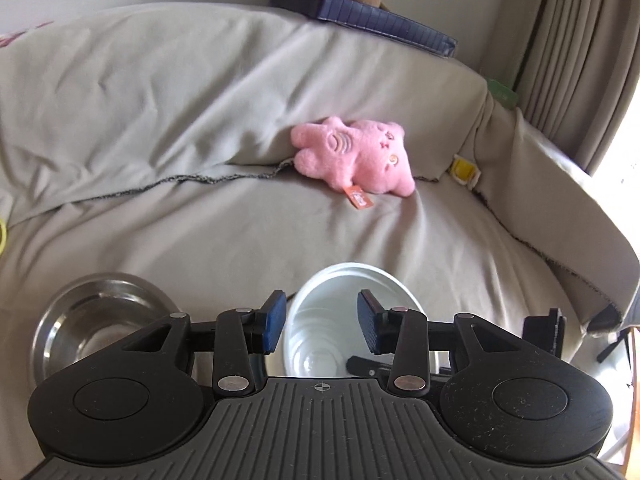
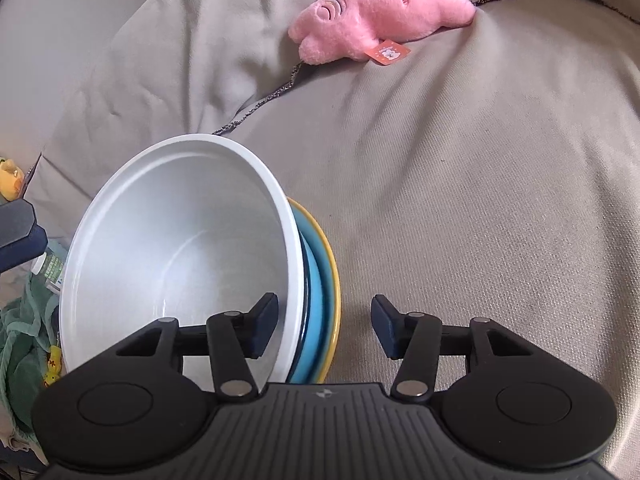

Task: Organize plates and bowls
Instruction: 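Move both grippers to the white tub rim on the stack, then grasp the white tub stack rim with both grippers and lift it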

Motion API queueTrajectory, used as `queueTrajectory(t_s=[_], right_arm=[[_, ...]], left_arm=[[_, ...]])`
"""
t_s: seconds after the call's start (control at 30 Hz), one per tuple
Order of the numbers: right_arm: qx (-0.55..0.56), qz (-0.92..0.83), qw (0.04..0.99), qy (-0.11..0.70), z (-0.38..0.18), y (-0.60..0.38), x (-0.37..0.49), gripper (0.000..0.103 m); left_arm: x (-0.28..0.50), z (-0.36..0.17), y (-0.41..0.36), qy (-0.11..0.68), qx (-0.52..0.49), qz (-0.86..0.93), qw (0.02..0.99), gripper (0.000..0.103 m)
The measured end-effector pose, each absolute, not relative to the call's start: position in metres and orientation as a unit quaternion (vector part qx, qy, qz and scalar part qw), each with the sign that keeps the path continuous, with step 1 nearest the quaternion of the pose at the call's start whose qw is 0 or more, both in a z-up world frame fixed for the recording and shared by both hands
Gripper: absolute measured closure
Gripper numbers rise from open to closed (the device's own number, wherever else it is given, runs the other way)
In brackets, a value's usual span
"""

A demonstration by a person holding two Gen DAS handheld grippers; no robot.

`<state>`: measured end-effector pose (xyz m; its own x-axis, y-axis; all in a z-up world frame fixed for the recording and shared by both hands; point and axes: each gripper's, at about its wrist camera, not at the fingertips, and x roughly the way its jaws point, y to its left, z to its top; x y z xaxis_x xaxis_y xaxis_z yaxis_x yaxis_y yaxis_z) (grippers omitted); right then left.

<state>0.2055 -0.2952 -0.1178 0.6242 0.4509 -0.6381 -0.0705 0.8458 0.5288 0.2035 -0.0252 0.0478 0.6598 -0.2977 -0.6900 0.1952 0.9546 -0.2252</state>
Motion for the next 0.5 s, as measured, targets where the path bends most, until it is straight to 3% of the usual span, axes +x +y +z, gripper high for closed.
queueTrajectory(t_s=[0.13,0.23,0.5], right_arm=[[0.226,0.152,0.871,0.409,-0.116,-0.292,0.204,0.055],[0.219,0.161,0.873,0.404,-0.113,-0.295,0.203,0.056],[0.208,0.163,0.865,0.426,-0.118,-0.305,0.207,0.056]], left_arm=[[0.207,0.034,-0.034,0.407,-0.038,-0.135,0.903,0.062],[0.210,0.021,-0.031,0.415,-0.030,-0.118,0.902,0.082],[0.181,0.014,-0.036,0.392,-0.008,-0.123,0.912,0.084]])
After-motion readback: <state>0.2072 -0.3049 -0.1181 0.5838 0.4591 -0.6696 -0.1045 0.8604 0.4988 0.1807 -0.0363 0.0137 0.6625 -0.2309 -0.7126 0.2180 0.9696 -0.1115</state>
